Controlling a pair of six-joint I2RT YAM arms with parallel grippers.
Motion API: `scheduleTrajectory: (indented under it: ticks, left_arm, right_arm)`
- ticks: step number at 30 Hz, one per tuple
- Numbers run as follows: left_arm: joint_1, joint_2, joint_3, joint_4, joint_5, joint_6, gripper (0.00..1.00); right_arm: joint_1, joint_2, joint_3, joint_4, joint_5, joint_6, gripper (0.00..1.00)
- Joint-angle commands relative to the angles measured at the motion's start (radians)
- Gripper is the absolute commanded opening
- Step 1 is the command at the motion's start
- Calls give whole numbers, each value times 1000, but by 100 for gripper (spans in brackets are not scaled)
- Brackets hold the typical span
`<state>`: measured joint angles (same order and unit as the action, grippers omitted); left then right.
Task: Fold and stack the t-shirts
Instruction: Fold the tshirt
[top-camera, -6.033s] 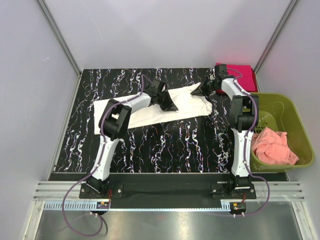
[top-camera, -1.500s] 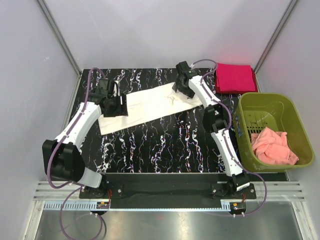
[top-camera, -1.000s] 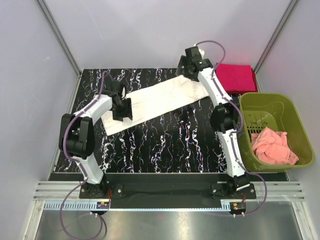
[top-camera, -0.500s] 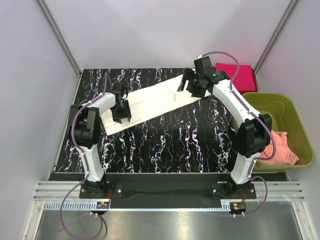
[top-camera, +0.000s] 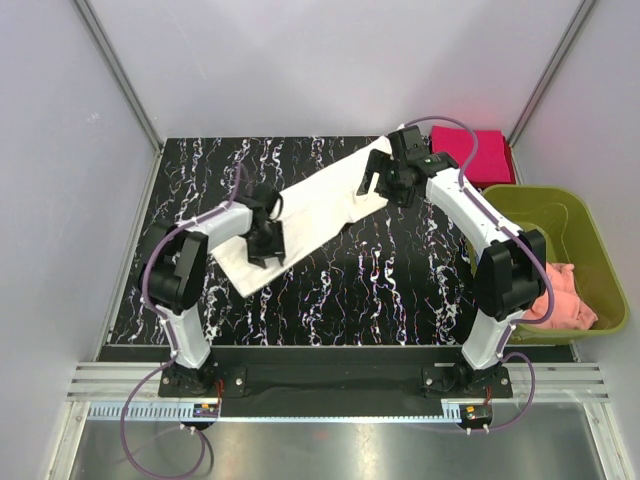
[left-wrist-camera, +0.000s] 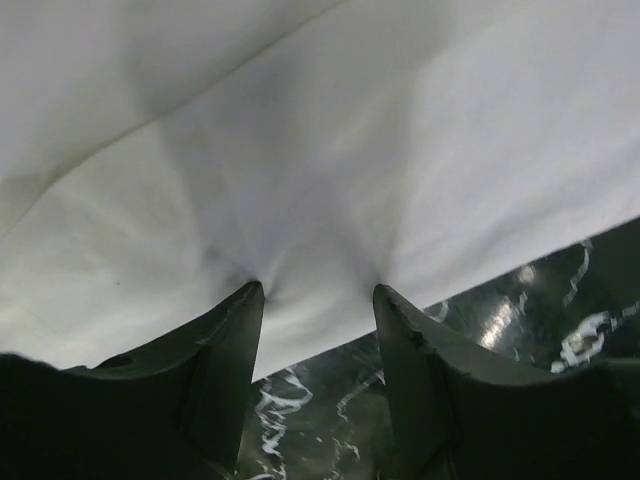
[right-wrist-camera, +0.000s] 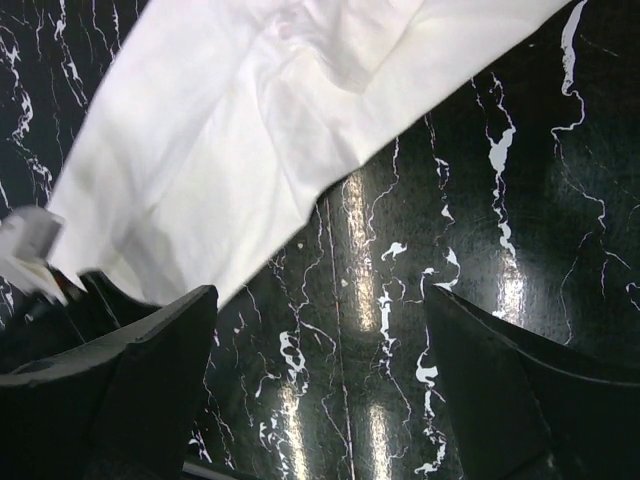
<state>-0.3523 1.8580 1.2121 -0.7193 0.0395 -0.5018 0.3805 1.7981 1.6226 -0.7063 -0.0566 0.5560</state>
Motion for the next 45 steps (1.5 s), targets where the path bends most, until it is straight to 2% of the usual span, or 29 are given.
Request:
scheduleTrajectory:
  ticks: [1, 4, 7, 9, 11, 13, 16, 19, 20, 22, 23, 29, 31, 36, 39, 45]
  left_arm:
    - [-140, 3, -98, 3, 218, -107, 54]
    - [-273, -26, -80, 18, 275, -167, 54]
    - [-426, -51, 13, 35, 365, -190, 56]
    - [-476, -48, 56, 64, 440, -163, 57]
    - [-517, -42, 146, -7, 436, -91, 61]
    - [-519, -80, 124, 23, 451, -73, 64]
    - [-507, -196, 72, 53, 450, -58, 66]
    - [-484, -360, 38, 32, 363, -41, 67]
    - [-455, -443, 34, 20, 335, -31, 67]
    - [-410, -517, 18, -15, 277, -20, 68]
    - [-355, -578, 15, -28, 269, -12, 68]
    - [-193, -761, -25, -63, 249, 0, 68]
    - [-171, -805, -43, -62, 247, 11, 70]
    - [-74, -833, -63, -88, 273, 51, 71]
    - [-44, -846, -65, -109, 229, 62, 71]
    - [-5, -826, -126, -100, 178, 71, 73]
  right_arm:
    - [-15, -39, 19, 33, 43, 5, 92]
    - [-35, -7, 39, -5, 52, -10, 93]
    - [-48, 36, 60, -27, 106, -37, 94]
    - [-49, 84, 72, -28, 127, -54, 95]
    - [-51, 121, 110, -30, 179, -64, 96]
    - [-52, 187, 149, -27, 231, -58, 97]
    - [-54, 300, 284, -48, 227, -51, 97]
    - [-51, 438, 471, -108, 257, -19, 96]
    - [-51, 470, 558, -119, 270, -7, 95]
    - [-45, 558, 626, -131, 317, 13, 94]
    - [-43, 584, 685, -131, 333, 21, 94]
    - [-17, 774, 879, -168, 402, 53, 91]
    - [-5, 831, 914, -193, 388, 58, 89]
    - [60, 934, 1013, -179, 337, -78, 86]
    - [99, 986, 1089, -185, 268, -122, 84]
    - [181, 992, 1100, -37, 209, -186, 83]
